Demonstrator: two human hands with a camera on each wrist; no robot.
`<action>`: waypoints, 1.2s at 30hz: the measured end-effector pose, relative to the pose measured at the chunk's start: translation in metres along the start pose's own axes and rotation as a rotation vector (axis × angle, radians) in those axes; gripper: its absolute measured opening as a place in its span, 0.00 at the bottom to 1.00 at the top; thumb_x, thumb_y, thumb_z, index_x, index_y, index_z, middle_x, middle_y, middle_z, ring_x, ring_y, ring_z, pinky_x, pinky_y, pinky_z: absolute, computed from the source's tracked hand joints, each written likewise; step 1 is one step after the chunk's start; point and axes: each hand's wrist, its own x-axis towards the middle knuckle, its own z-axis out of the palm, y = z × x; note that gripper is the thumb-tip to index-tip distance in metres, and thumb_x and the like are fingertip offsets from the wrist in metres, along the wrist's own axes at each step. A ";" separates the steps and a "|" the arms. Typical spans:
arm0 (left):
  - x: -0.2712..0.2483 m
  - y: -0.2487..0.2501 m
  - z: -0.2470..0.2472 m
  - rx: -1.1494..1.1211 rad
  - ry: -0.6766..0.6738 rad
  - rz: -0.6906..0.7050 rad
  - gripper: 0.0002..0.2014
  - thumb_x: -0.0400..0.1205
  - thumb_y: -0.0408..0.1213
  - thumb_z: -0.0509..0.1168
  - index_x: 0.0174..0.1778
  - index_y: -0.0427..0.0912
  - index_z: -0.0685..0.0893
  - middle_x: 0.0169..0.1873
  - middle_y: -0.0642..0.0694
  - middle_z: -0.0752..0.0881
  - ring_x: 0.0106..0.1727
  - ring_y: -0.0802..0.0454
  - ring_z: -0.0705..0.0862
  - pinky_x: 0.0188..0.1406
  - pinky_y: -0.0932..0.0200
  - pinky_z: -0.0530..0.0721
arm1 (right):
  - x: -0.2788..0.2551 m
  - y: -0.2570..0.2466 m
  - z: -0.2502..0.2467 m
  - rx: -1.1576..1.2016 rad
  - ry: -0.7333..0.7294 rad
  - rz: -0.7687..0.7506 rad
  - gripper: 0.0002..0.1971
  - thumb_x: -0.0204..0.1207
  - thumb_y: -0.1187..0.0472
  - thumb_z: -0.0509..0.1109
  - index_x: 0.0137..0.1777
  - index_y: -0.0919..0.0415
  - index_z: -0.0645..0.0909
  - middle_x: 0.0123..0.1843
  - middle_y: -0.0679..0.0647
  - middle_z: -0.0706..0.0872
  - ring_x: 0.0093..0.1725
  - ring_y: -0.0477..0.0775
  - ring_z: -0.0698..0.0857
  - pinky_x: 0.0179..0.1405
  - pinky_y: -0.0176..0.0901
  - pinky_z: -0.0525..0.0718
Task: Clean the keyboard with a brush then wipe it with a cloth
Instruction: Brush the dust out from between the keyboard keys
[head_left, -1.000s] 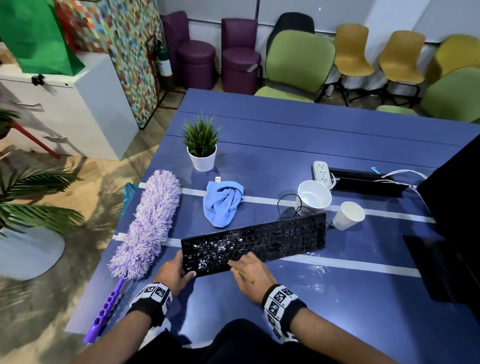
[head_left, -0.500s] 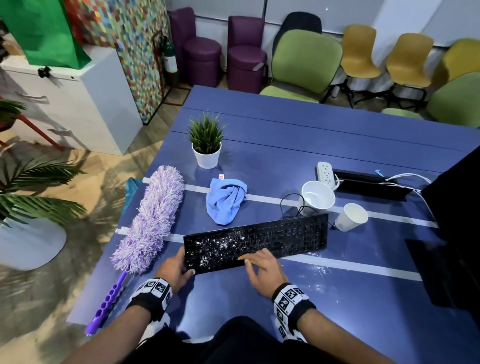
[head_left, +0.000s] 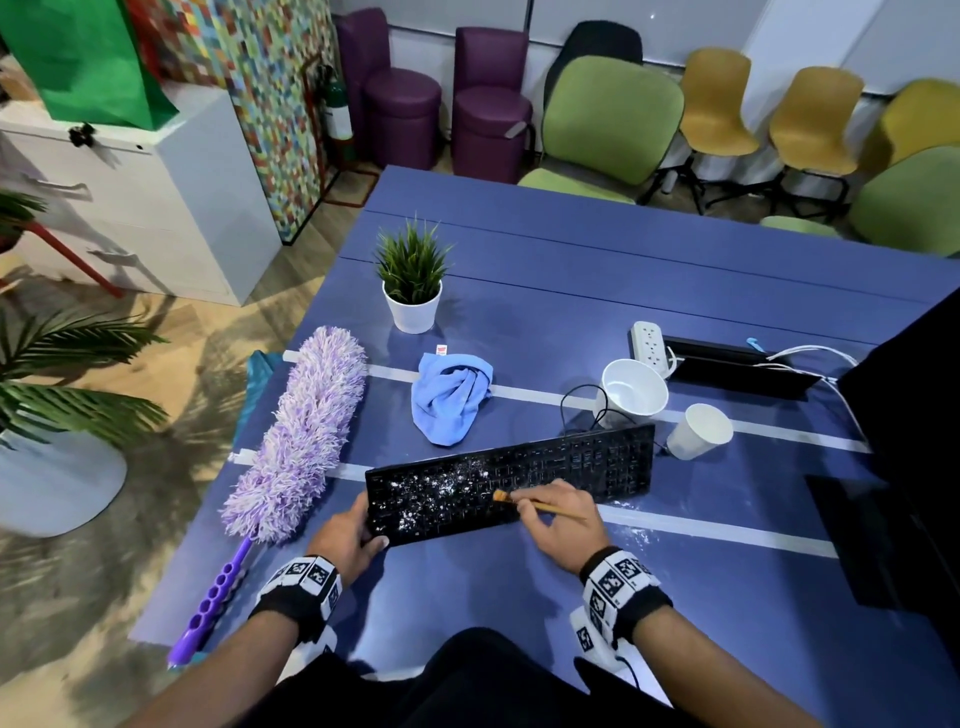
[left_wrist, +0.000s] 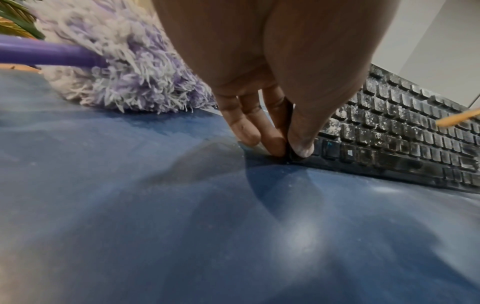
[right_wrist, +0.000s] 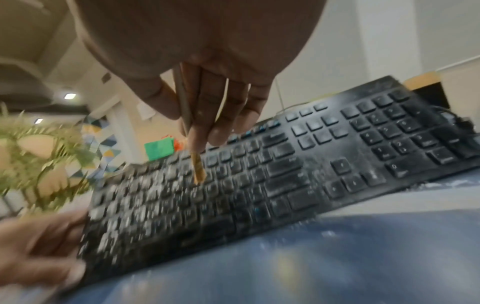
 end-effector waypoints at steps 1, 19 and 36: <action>0.000 0.000 0.000 -0.001 0.002 0.001 0.33 0.76 0.41 0.71 0.75 0.45 0.63 0.38 0.46 0.86 0.44 0.43 0.86 0.42 0.55 0.80 | 0.004 -0.001 -0.003 0.016 0.049 0.015 0.08 0.71 0.58 0.71 0.46 0.48 0.91 0.36 0.44 0.88 0.36 0.37 0.82 0.37 0.27 0.80; 0.000 -0.005 0.003 0.011 -0.010 -0.001 0.37 0.76 0.43 0.69 0.78 0.46 0.58 0.41 0.44 0.87 0.45 0.43 0.86 0.45 0.53 0.83 | 0.022 -0.035 0.016 0.019 0.103 0.061 0.08 0.73 0.59 0.70 0.45 0.51 0.90 0.39 0.48 0.91 0.40 0.49 0.85 0.44 0.39 0.83; -0.002 -0.001 0.001 0.006 0.012 0.011 0.37 0.76 0.41 0.70 0.78 0.44 0.60 0.43 0.41 0.88 0.48 0.39 0.86 0.44 0.53 0.81 | 0.026 -0.055 0.024 -0.042 0.202 -0.080 0.09 0.74 0.62 0.68 0.48 0.56 0.90 0.40 0.49 0.91 0.37 0.48 0.84 0.41 0.38 0.84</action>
